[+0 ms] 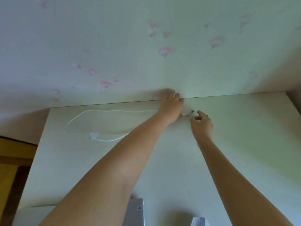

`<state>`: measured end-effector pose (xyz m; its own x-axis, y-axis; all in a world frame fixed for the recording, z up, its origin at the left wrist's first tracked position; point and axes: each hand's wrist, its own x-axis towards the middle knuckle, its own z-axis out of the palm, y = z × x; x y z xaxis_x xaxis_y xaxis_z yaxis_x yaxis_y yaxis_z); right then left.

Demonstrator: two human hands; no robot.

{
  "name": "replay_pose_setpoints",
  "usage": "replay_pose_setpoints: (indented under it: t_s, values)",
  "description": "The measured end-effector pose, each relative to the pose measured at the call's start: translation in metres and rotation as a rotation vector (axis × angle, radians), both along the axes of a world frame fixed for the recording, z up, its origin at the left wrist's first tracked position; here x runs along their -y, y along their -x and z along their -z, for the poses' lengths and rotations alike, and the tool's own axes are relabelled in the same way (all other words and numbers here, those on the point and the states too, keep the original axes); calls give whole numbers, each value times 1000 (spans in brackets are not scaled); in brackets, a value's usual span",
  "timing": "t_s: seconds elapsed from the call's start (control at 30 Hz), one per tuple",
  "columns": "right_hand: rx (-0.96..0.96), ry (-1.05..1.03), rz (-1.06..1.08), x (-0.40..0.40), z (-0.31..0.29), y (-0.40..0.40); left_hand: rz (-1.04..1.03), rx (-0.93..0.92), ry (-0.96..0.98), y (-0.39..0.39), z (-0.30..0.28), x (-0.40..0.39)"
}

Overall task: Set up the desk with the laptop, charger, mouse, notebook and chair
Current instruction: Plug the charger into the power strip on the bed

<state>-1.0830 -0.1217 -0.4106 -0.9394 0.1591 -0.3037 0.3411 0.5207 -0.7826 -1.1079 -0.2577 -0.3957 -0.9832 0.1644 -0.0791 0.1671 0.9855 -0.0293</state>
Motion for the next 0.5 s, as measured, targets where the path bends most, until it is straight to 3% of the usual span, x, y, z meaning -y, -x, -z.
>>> replay_pose_setpoints:
  t_s: [0.2, 0.5]
  values:
    - [-50, 54, 4, 10, -14, -30, 52, -72, 6, -40, -15, 36]
    - [-162, 115, 28, 37, -40, -93, -94, -79, -268, -121, -41, 88]
